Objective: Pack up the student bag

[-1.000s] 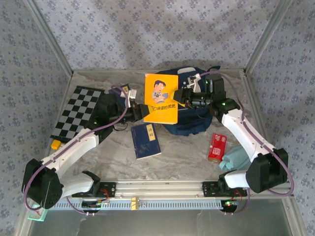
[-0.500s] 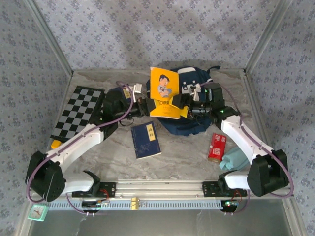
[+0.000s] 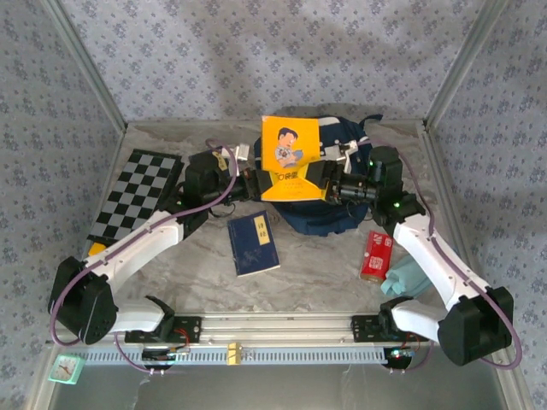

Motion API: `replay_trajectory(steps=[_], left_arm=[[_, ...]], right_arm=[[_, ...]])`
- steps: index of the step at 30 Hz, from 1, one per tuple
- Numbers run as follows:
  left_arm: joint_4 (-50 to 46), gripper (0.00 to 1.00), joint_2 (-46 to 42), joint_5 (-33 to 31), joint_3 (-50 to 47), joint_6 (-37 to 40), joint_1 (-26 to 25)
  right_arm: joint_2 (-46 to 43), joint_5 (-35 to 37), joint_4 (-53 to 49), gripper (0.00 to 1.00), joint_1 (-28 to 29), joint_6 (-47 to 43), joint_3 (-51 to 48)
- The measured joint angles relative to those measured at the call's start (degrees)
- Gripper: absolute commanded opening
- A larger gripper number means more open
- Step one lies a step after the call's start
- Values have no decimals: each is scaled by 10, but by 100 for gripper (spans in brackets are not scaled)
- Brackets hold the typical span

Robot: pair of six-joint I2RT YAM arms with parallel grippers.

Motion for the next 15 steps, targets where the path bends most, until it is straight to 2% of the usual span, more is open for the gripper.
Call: replay_trajectory(steps=[7, 11, 12, 15], left_arm=[[-9, 0, 0, 0, 0, 9, 0], [-11, 0, 1, 0, 0, 14, -3], [-13, 1, 1, 0, 0, 16, -3], [-23, 14, 4, -1, 3, 29, -6]], right_arm=[[7, 3, -43, 41, -5, -33, 3], [10, 8, -72, 15, -13, -54, 7], [10, 9, -80, 10, -15, -59, 8], [10, 12, -102, 0, -17, -72, 11]])
